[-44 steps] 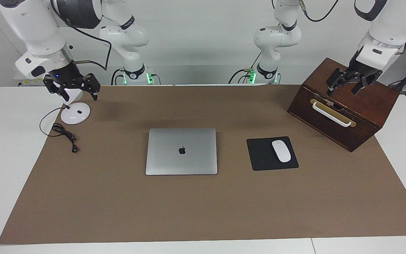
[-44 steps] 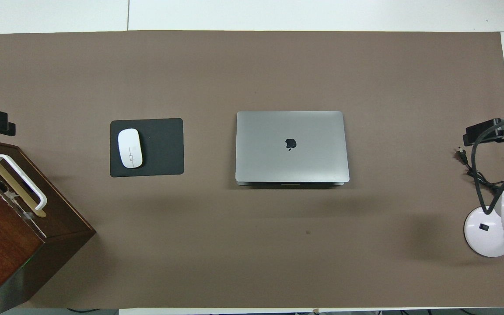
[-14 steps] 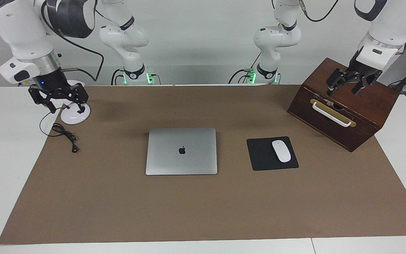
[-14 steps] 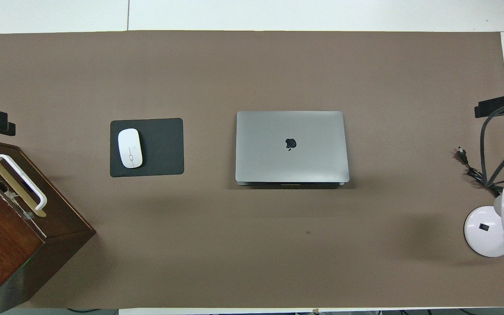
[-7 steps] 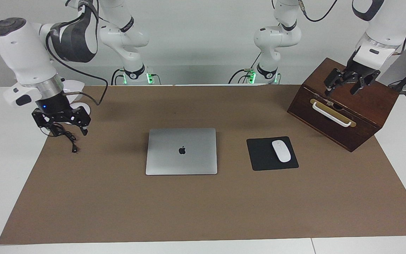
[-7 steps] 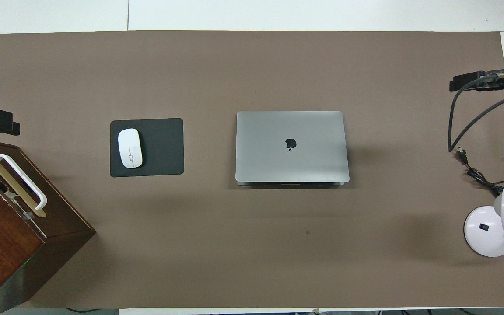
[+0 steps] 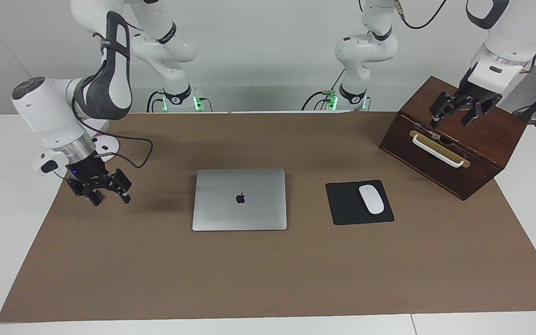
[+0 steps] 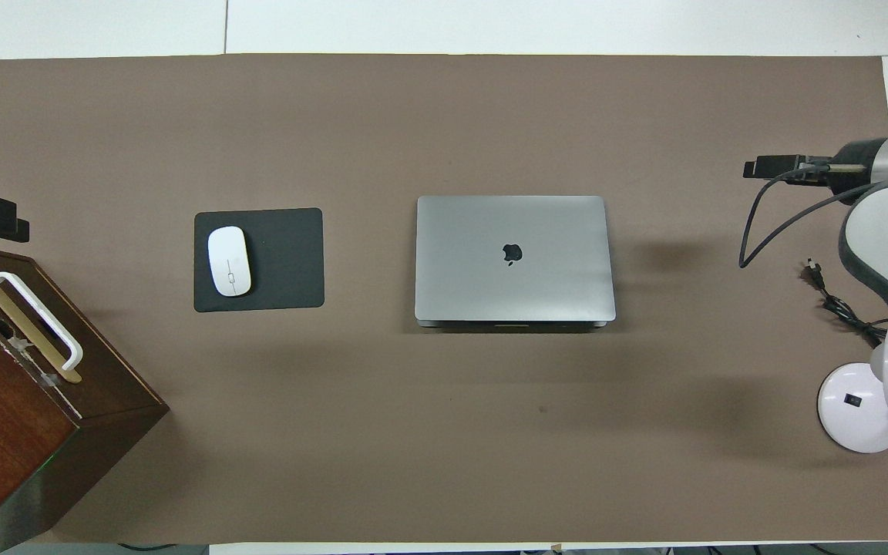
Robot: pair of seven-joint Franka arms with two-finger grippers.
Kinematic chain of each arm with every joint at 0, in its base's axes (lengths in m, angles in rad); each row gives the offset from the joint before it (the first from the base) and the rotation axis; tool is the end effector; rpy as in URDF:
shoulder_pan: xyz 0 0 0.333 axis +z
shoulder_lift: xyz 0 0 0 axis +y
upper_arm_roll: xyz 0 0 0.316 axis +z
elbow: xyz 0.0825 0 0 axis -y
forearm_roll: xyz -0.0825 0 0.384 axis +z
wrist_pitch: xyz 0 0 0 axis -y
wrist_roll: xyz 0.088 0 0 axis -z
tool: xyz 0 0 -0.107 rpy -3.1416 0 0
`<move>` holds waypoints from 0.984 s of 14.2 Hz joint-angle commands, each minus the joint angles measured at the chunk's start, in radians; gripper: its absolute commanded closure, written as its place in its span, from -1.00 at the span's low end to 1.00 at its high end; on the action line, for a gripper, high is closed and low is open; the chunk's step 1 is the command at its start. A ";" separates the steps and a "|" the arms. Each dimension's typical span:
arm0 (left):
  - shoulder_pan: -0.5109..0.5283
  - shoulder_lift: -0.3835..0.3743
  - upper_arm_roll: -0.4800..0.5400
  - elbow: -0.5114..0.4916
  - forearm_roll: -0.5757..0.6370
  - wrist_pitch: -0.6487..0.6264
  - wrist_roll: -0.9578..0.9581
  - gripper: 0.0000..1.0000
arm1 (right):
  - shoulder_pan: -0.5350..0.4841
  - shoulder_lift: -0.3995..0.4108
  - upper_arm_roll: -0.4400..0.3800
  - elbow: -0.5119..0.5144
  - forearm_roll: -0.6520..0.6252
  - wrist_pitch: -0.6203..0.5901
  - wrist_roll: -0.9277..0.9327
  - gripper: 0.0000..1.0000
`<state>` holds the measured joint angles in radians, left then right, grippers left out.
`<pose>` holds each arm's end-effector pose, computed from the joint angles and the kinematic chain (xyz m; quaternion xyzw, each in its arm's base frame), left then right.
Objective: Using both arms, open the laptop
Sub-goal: 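Move the right gripper to the laptop front while the left gripper advances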
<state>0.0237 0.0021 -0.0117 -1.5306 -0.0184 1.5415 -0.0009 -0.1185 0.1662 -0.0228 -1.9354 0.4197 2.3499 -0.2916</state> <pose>0.5527 0.0046 0.6397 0.9999 0.0061 0.0045 0.0092 0.6135 -0.0808 0.4267 -0.9776 0.0533 -0.1536 0.1335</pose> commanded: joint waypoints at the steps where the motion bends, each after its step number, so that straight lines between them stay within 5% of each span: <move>1: 0.012 -0.031 -0.001 -0.042 0.015 0.028 -0.005 1.00 | 0.000 -0.045 0.012 -0.114 0.204 0.074 -0.063 -0.91; 8: -0.004 -0.051 -0.005 -0.112 0.014 0.169 0.010 1.00 | 0.149 -0.096 0.014 -0.289 0.638 0.261 -0.073 -0.91; 14: -0.065 -0.168 -0.013 -0.389 -0.041 0.421 0.038 1.00 | 0.397 -0.129 0.014 -0.347 1.161 0.469 -0.215 -0.91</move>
<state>-0.0095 -0.0727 -0.0321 -1.7609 -0.0354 1.8471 0.0207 0.1971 0.0694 -0.0083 -2.2489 1.4714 2.7350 -0.4731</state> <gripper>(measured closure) 0.991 0.000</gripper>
